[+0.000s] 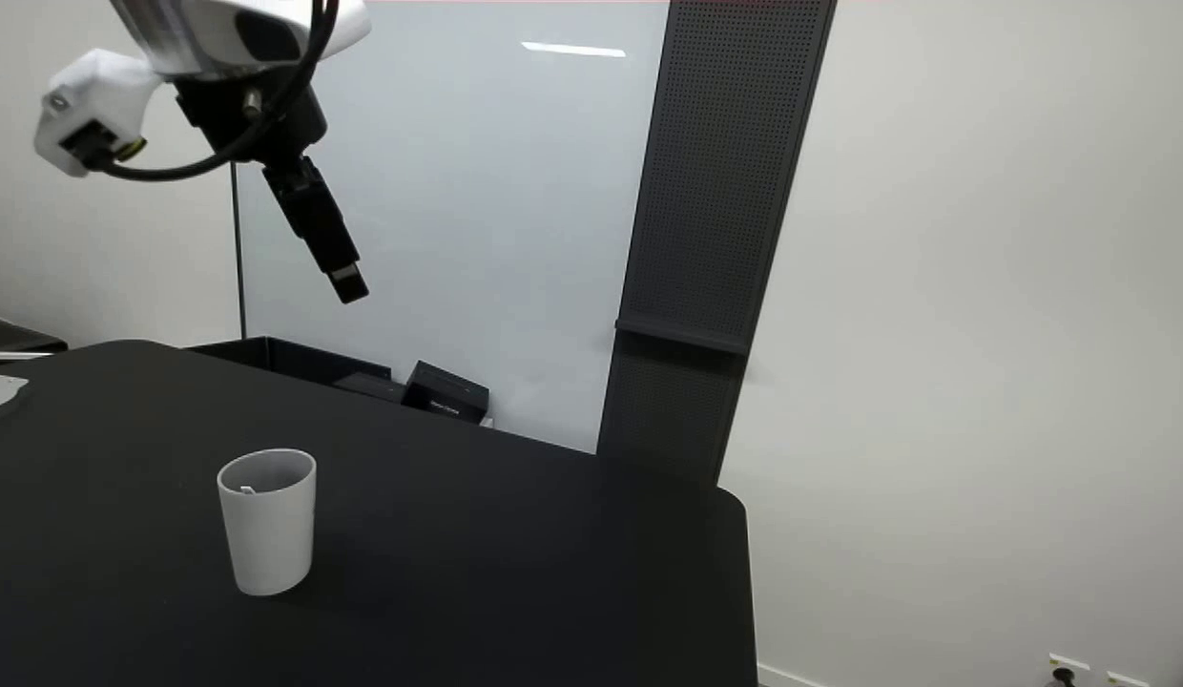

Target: Take the spoon out of the cup and put it on the table

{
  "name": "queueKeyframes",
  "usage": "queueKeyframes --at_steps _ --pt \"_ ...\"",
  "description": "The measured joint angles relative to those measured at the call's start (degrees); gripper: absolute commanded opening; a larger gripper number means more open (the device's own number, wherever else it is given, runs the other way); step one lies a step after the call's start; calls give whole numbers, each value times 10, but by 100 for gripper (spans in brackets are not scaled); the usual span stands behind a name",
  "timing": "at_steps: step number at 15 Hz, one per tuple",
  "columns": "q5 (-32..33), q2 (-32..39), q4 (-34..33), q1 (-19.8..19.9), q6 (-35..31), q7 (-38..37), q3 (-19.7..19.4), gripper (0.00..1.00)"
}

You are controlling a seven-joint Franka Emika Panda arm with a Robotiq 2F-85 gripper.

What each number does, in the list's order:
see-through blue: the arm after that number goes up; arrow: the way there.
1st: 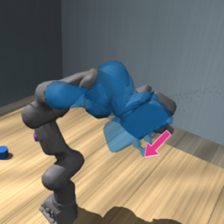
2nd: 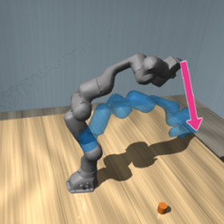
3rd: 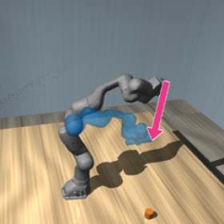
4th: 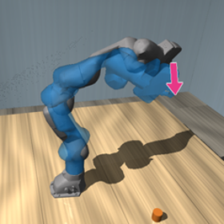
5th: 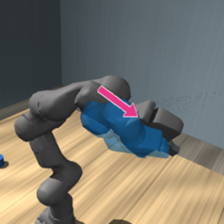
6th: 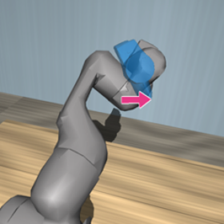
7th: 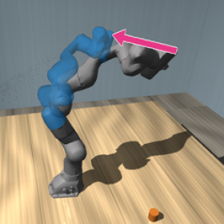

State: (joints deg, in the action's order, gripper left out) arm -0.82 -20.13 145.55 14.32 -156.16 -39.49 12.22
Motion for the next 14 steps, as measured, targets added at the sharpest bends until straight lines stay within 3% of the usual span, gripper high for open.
queueKeyframes --at_steps 7,14 --pt "135 88 -40 64 -30 -193 57 100" --pt "204 147 -51 70 -35 -325 114 100"
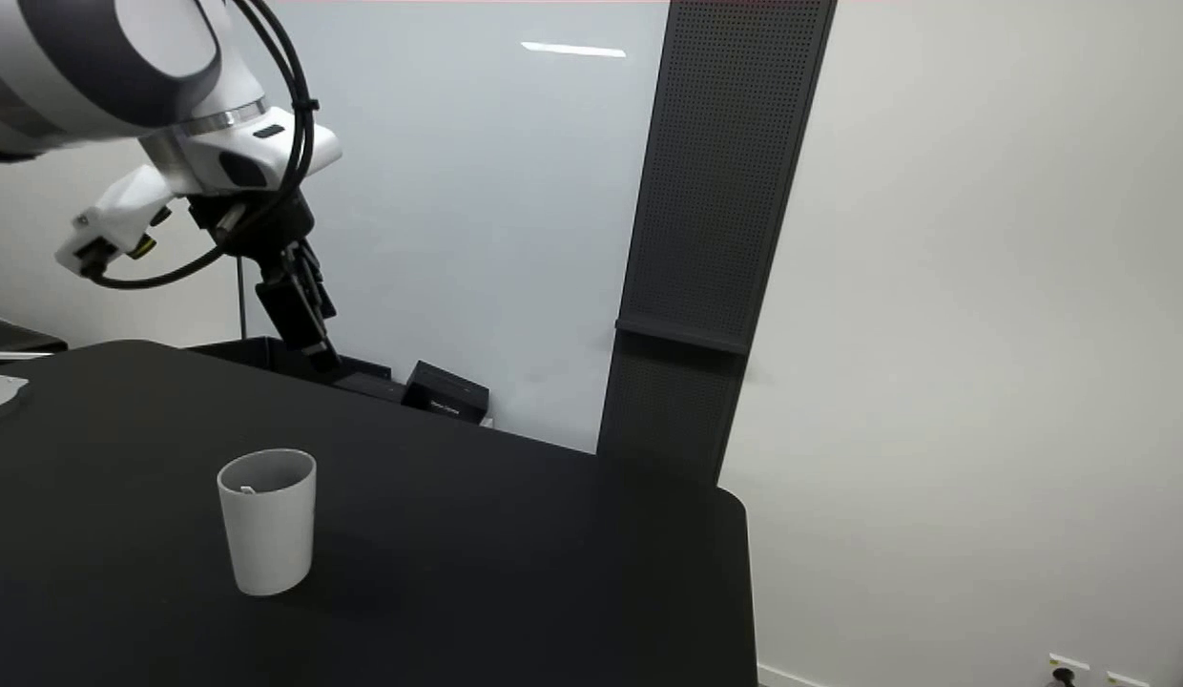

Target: Take the spoon out of the cup and put it on the table

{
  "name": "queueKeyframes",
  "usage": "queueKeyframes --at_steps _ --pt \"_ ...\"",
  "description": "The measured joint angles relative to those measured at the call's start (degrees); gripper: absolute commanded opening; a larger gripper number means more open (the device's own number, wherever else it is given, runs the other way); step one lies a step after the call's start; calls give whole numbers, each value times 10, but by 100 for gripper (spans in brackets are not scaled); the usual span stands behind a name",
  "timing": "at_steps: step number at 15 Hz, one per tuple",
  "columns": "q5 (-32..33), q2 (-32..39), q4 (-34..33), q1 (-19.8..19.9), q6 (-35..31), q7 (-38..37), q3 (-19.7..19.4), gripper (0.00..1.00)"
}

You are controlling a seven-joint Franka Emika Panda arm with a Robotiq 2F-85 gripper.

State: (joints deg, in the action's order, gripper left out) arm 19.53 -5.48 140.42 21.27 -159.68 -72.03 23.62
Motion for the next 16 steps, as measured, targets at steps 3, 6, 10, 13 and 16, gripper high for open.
queueKeyframes --at_steps 3,6,10,13,16 --pt "32 20 0 0 -22 -78 7 100" --pt "49 37 0 0 -44 -145 8 100" --pt "59 60 1 -5 -59 -207 9 100" --pt "62 77 5 -12 -67 -237 10 100" --pt "61 95 12 -22 -81 -252 10 100"
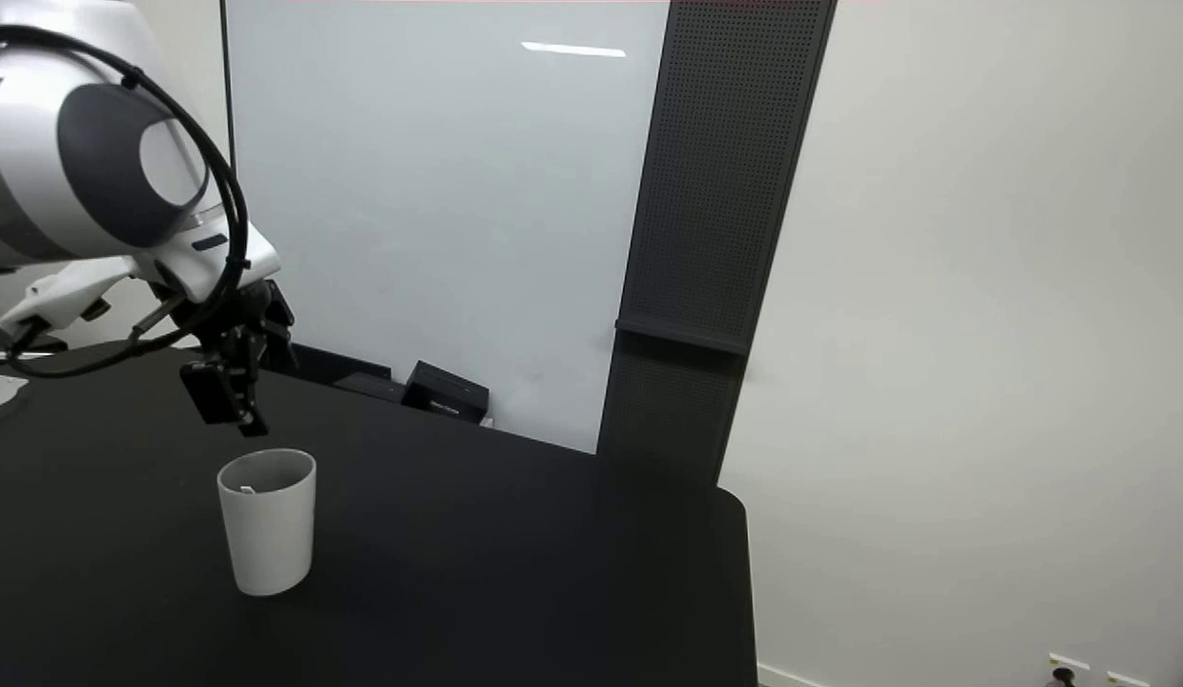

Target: Take the spoon out of the cup and put it on the table

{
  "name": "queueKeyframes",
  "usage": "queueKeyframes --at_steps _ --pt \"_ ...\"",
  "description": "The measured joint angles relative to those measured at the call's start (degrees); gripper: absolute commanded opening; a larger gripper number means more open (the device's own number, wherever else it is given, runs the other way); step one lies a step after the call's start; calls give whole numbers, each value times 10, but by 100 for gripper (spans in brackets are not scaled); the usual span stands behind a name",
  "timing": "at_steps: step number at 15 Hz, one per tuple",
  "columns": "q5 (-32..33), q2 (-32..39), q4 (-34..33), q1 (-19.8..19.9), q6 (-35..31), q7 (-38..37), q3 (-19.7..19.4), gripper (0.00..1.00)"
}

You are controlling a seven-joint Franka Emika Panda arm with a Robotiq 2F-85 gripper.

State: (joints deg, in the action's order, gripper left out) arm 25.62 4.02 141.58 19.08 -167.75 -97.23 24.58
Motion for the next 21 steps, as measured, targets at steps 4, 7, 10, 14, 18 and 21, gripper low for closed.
queueKeyframes --at_steps 4,7,10,14,18,21 --pt "-5 6 20 -6 -20 -12 0 100" --pt "-11 6 36 -6 -35 -15 -1 100" --pt "-23 5 51 -6 -52 -16 -1 100" --pt "-48 -1 68 -6 -71 -16 -1 100" --pt "-81 -1 81 -6 -87 -7 0 100" --pt "-98 -1 87 -6 -96 12 2 100"
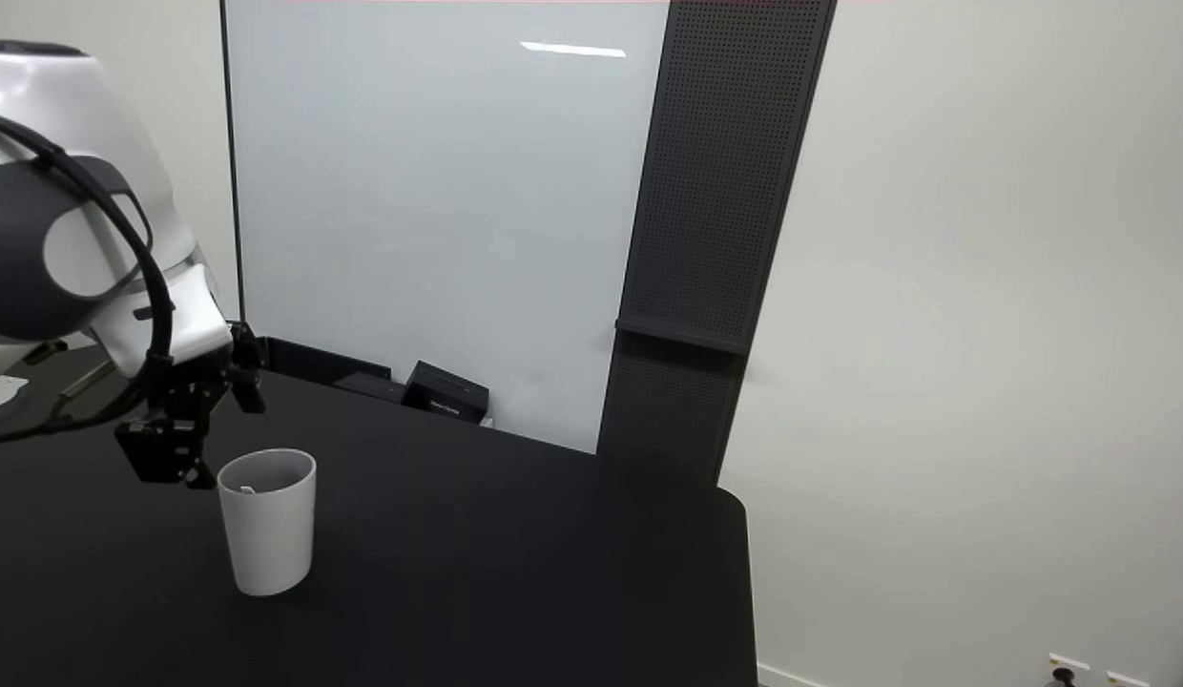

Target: Take the spoon out of the cup and put it on the table

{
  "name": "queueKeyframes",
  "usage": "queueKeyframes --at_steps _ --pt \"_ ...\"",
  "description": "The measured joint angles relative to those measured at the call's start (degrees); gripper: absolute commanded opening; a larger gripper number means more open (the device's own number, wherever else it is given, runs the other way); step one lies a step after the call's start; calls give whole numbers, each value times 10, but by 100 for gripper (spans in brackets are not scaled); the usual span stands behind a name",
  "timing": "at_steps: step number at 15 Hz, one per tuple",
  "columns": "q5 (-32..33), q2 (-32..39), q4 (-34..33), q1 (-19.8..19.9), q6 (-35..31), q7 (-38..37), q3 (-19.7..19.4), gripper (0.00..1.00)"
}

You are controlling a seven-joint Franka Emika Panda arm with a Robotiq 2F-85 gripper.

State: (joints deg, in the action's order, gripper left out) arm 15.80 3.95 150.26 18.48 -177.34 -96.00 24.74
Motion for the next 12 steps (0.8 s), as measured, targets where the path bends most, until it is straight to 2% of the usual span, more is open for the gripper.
queueKeyframes --at_steps 3,6,10,12 --pt "-90 -1 7 -75 -3 96 -59 100" --pt "-172 -9 16 -134 -4 173 -99 100" --pt "-239 -40 30 -176 1 239 -132 100" --pt "-253 -57 38 -178 5 254 -134 100"
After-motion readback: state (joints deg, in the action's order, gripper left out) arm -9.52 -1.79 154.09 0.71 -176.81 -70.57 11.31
